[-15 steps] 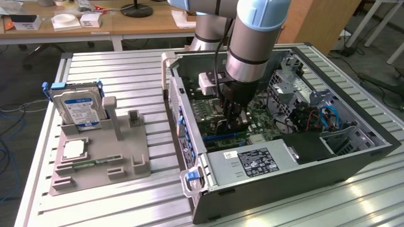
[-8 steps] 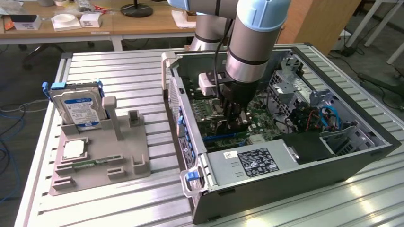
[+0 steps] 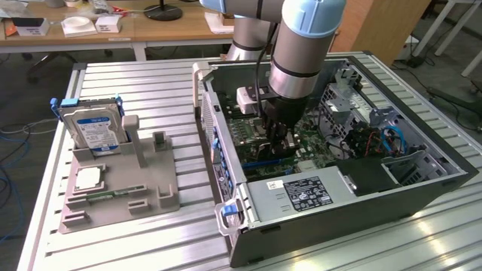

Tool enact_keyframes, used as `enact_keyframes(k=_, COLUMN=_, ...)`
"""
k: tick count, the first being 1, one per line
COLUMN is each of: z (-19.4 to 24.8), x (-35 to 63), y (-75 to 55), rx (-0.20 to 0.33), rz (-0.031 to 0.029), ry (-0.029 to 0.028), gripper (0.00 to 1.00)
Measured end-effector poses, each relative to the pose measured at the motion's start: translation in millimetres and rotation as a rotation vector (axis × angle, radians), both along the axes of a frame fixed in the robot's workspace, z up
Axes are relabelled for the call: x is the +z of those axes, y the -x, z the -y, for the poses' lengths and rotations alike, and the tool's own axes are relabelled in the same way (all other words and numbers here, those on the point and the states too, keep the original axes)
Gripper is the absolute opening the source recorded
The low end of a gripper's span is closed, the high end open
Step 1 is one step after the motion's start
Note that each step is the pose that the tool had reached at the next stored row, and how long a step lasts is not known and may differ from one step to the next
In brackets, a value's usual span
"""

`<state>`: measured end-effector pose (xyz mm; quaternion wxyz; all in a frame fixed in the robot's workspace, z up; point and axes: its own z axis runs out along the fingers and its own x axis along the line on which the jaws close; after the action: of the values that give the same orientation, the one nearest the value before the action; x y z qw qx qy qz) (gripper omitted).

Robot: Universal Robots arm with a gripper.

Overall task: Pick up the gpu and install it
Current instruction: 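Insert the gpu into the slot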

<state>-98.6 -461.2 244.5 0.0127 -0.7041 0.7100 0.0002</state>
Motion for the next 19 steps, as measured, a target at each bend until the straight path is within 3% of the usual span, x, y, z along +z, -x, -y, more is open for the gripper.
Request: enact_keyframes(k=19, z=-1.1, x=-1.6, y=1.8, rx=0.000, rz=0.0000, ry=0.0002, gripper=0.27)
